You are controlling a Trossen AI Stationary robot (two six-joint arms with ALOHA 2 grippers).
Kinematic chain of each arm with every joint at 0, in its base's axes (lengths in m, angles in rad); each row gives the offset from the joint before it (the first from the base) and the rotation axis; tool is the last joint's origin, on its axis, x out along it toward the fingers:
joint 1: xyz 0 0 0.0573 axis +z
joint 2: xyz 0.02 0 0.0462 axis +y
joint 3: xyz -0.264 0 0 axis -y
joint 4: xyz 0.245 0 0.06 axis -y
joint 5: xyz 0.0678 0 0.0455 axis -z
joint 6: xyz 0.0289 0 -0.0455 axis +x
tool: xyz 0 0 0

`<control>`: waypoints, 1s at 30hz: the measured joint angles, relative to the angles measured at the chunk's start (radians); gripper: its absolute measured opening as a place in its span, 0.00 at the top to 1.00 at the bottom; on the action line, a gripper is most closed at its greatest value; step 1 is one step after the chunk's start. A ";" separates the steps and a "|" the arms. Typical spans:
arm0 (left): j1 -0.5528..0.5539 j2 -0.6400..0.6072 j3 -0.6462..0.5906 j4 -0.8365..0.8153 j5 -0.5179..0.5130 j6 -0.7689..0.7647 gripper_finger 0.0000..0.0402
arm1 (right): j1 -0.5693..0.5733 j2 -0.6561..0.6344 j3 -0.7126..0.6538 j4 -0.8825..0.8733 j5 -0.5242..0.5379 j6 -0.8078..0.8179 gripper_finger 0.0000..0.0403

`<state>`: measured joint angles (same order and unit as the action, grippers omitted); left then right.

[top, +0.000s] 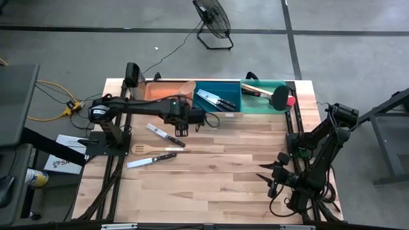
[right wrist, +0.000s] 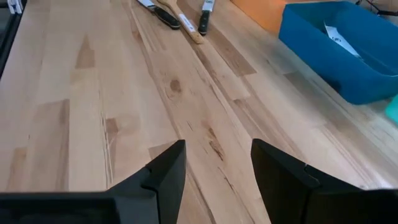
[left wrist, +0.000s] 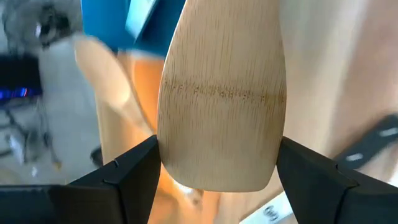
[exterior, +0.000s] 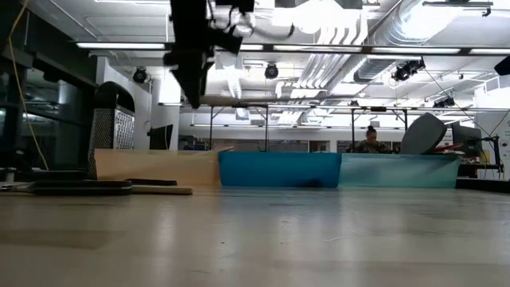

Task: Pick & Place Kitchen Items
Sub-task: Put the wooden serving spoon into the orange bin

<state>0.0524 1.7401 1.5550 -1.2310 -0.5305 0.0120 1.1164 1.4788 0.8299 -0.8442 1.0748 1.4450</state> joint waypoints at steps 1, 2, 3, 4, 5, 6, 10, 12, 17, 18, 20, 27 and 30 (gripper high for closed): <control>0.017 0.000 -0.023 -0.001 -0.008 -0.007 0.32 | 0.000 0.000 0.000 0.003 0.000 0.001 0.57; 0.034 0.000 -0.045 0.000 -0.012 -0.012 0.32 | 0.000 0.000 0.000 0.010 0.000 0.001 0.57; 0.050 0.001 -0.067 -0.001 -0.023 -0.017 0.32 | 0.000 0.000 0.000 0.015 0.001 0.001 0.57; 0.067 0.001 -0.086 0.000 -0.035 -0.022 0.32 | 0.000 0.000 0.000 0.018 0.002 0.001 0.57; 0.083 0.000 -0.105 0.000 -0.047 -0.029 0.32 | 0.000 0.000 0.000 0.023 0.003 0.002 0.57; 0.099 -0.007 -0.126 0.003 -0.061 -0.041 0.32 | 0.000 0.000 0.000 0.027 0.003 0.002 0.57; 0.153 -0.057 -0.201 0.064 -0.091 -0.073 0.32 | 0.000 0.000 0.000 0.039 0.004 0.002 0.57; 0.172 -0.100 -0.242 0.100 -0.103 -0.078 0.32 | 0.000 0.000 0.000 0.043 0.004 0.002 0.57; 0.196 -0.249 -0.357 0.266 -0.131 -0.095 0.32 | -0.007 0.000 0.000 0.064 0.000 0.002 0.57; 0.200 -0.280 -0.385 0.299 -0.132 -0.094 0.32 | -0.008 0.000 0.000 0.069 0.002 0.002 0.57; 0.203 -0.343 -0.444 0.348 -0.133 -0.090 0.32 | -0.014 0.000 0.000 0.079 0.001 0.001 0.57; 0.203 -0.533 -0.628 0.506 -0.133 -0.099 0.32 | -0.023 0.000 0.000 0.093 0.002 -0.005 0.57; 0.203 -0.579 -0.679 0.564 -0.162 -0.124 0.32 | -0.029 0.000 0.000 0.097 0.003 -0.008 0.57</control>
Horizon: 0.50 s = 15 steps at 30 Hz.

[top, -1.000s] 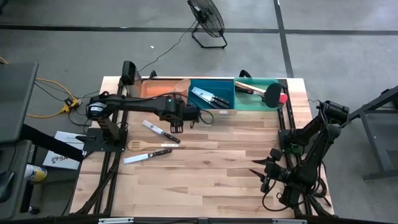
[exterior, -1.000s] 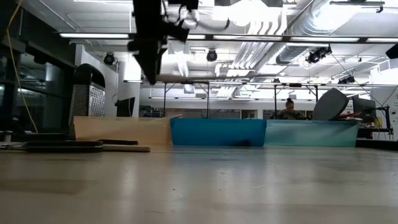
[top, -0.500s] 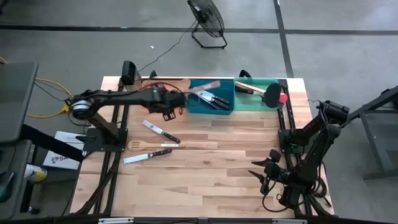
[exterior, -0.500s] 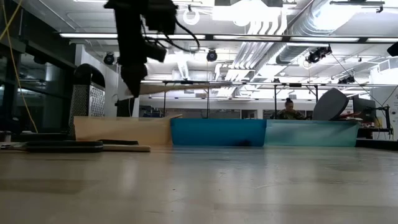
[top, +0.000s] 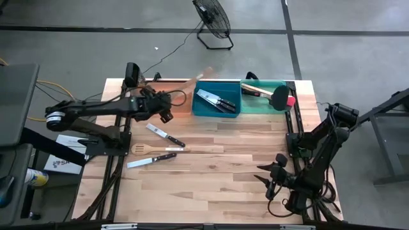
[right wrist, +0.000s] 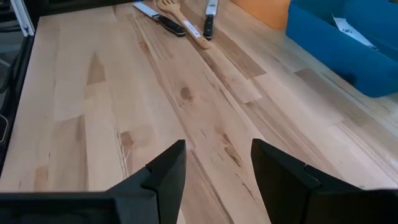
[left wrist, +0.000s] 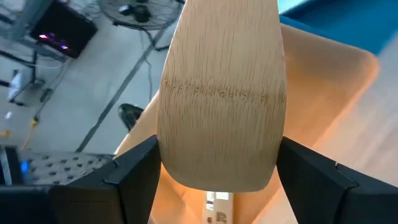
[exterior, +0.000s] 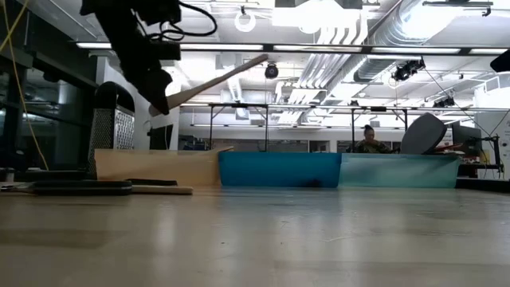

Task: Pick & Place Kitchen Items
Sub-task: Put the wooden serving spoon into the orange bin

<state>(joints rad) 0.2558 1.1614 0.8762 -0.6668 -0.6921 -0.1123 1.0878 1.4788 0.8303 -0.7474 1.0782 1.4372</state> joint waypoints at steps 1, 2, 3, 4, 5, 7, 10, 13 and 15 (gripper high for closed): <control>0.000 -0.008 -0.015 0.019 -0.018 -0.001 0.32 | -0.004 0.000 0.000 0.002 -0.001 0.000 0.57; 0.000 -0.013 -0.027 0.043 -0.030 -0.001 0.32 | -0.009 0.000 0.000 0.002 -0.003 -0.001 0.57; 0.000 -0.016 -0.039 0.055 -0.032 -0.001 0.32 | -0.012 0.000 0.000 0.004 -0.003 -0.002 0.57; 0.000 -0.016 -0.051 0.053 -0.033 -0.001 0.32 | -0.016 0.000 0.000 0.006 -0.003 -0.005 0.57; 0.000 -0.016 -0.063 0.054 -0.035 -0.001 0.32 | -0.019 0.000 0.000 0.008 -0.003 -0.007 0.57; 0.000 -0.016 -0.088 0.078 -0.048 -0.001 0.32 | -0.024 0.000 0.000 0.013 -0.003 -0.019 0.57; 0.001 -0.017 -0.130 0.093 -0.055 -0.007 0.32 | -0.031 0.000 0.000 0.019 -0.003 -0.028 0.57; 0.025 -0.016 -0.162 0.096 -0.054 -0.023 0.32 | -0.031 0.000 0.000 0.020 -0.003 -0.028 0.57; 0.048 -0.016 -0.184 0.098 -0.041 -0.042 0.32 | -0.030 0.000 0.000 0.024 0.002 -0.028 0.57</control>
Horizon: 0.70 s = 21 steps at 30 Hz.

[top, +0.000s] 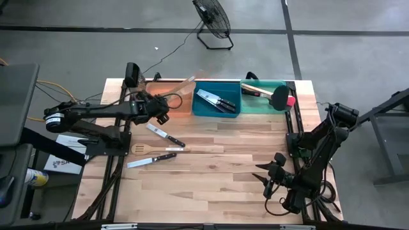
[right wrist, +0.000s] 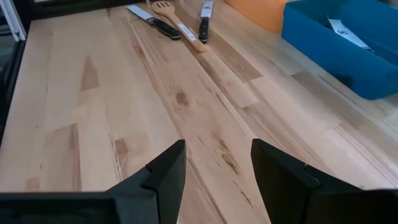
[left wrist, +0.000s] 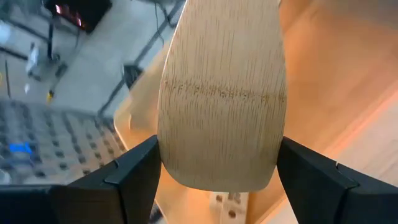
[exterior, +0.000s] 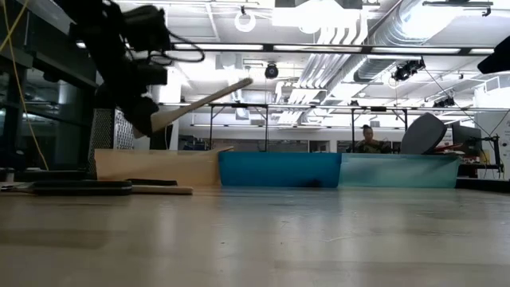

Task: Pick & Place Kitchen Items
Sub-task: Put the wooden serving spoon into the orange bin

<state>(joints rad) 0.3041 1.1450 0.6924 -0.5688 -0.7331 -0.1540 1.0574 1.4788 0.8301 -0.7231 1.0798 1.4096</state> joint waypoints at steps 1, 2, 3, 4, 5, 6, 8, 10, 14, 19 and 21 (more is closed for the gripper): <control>0.016 0.000 -0.010 0.000 0.012 -0.011 0.32 | 0.000 0.000 0.000 0.003 0.002 0.000 0.57; 0.033 0.000 -0.018 0.002 0.029 -0.017 0.32 | 0.000 0.000 0.000 0.005 0.002 0.000 0.57; 0.051 0.000 -0.023 0.005 0.048 -0.021 0.32 | 0.000 0.000 0.000 0.006 0.002 0.000 0.57; 0.068 0.000 -0.026 0.010 0.070 -0.024 0.32 | 0.000 0.000 0.000 0.007 0.002 0.000 0.57; 0.089 0.000 -0.031 0.018 0.092 -0.025 0.32 | 0.000 0.000 0.000 0.009 0.002 0.000 0.57; 0.110 0.000 -0.035 0.028 0.115 -0.022 0.32 | 0.000 0.000 0.000 0.009 0.003 0.000 0.57; 0.147 0.000 -0.036 0.042 0.161 -0.009 0.32 | 0.000 0.000 0.000 0.009 0.003 0.000 0.57; 0.187 0.000 -0.036 0.056 0.201 -0.007 0.32 | 0.000 0.000 0.000 0.009 0.003 0.000 0.57; 0.259 0.000 -0.036 0.051 0.290 0.023 0.32 | 0.000 0.000 0.000 0.008 0.003 0.000 0.57; 0.302 0.017 -0.036 0.034 0.335 0.059 0.32 | 0.000 0.000 0.000 0.008 0.013 0.000 0.57; 0.311 0.018 -0.036 0.036 0.337 0.070 0.32 | 0.000 0.000 0.000 0.008 0.015 0.000 0.57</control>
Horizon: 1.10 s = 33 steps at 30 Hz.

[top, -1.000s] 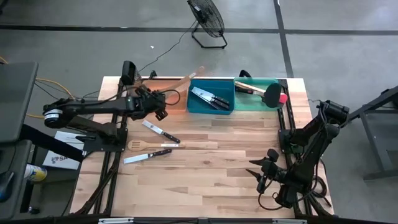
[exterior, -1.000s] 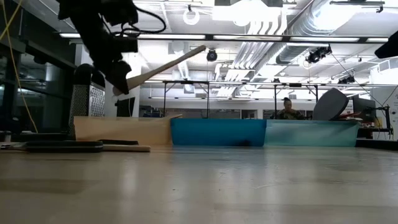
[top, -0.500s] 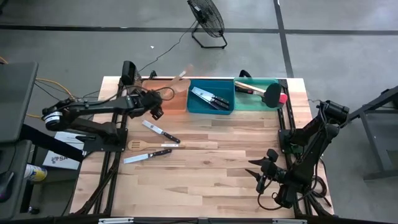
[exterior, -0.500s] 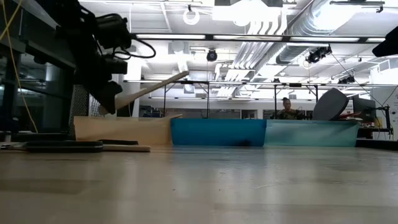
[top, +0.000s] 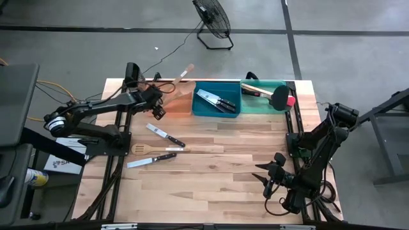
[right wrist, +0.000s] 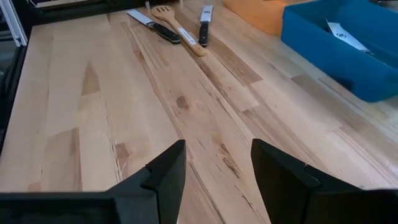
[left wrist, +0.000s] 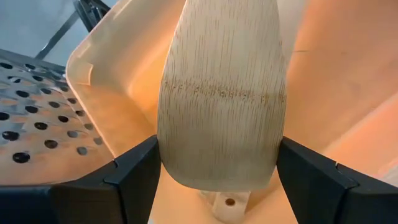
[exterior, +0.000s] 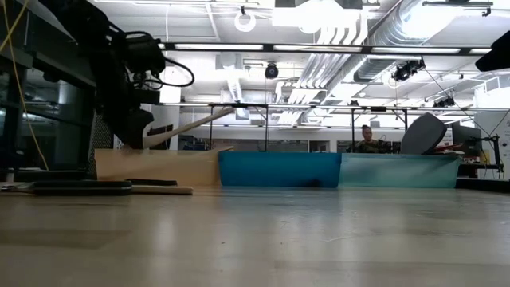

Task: Pick & Place Kitchen Items
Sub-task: Put the wooden serving spoon into the orange bin

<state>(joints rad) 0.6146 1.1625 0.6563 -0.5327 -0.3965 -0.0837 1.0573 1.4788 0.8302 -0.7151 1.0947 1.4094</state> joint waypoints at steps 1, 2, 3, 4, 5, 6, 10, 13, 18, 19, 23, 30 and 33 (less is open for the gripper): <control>0.003 0.000 0.000 0.003 0.001 0.001 0.32 | 0.000 0.000 0.000 0.000 0.002 0.000 0.57; 0.002 0.001 0.000 0.007 0.001 0.001 0.32 | 0.000 0.000 0.000 0.000 0.003 0.000 0.57; 0.001 0.001 0.000 0.010 0.001 0.001 0.32 | 0.000 0.000 0.000 0.000 0.003 0.000 0.57; 0.000 0.001 0.000 0.010 0.000 0.001 0.32 | 0.000 0.000 0.000 0.000 0.003 0.000 0.57; 0.000 0.001 0.000 0.007 -0.003 0.003 0.32 | 0.000 0.000 0.000 0.000 0.003 0.000 0.57; 0.000 0.001 0.000 0.001 -0.007 0.007 0.32 | 0.000 0.000 0.000 0.000 0.003 0.000 0.57; 0.000 0.018 0.001 -0.003 -0.011 0.027 0.32 | 0.000 0.000 0.000 0.000 0.004 0.000 0.57; 0.000 0.056 0.001 -0.015 -0.023 0.027 0.32 | 0.000 0.000 0.000 0.000 0.005 0.000 0.57; 0.001 0.132 0.003 0.013 -0.044 0.045 0.32 | 0.000 0.000 0.000 0.000 0.005 0.000 0.57; 0.000 0.140 0.003 0.018 -0.047 0.051 0.32 | 0.000 0.000 0.000 0.000 0.004 0.000 0.57; 0.000 0.154 0.005 0.021 -0.061 0.073 0.32 | 0.000 0.000 0.000 0.001 0.004 0.001 0.57; 0.000 0.154 0.005 0.010 -0.062 0.090 0.31 | 0.000 0.000 0.000 -0.002 0.004 0.000 0.57; 0.000 0.154 0.004 0.009 -0.056 0.098 0.27 | 0.000 0.000 0.000 -0.002 0.004 0.000 0.57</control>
<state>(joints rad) 0.6151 1.3167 0.6605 -0.5237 -0.4525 0.0143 1.0573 1.4788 0.8300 -0.7170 1.0985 1.4098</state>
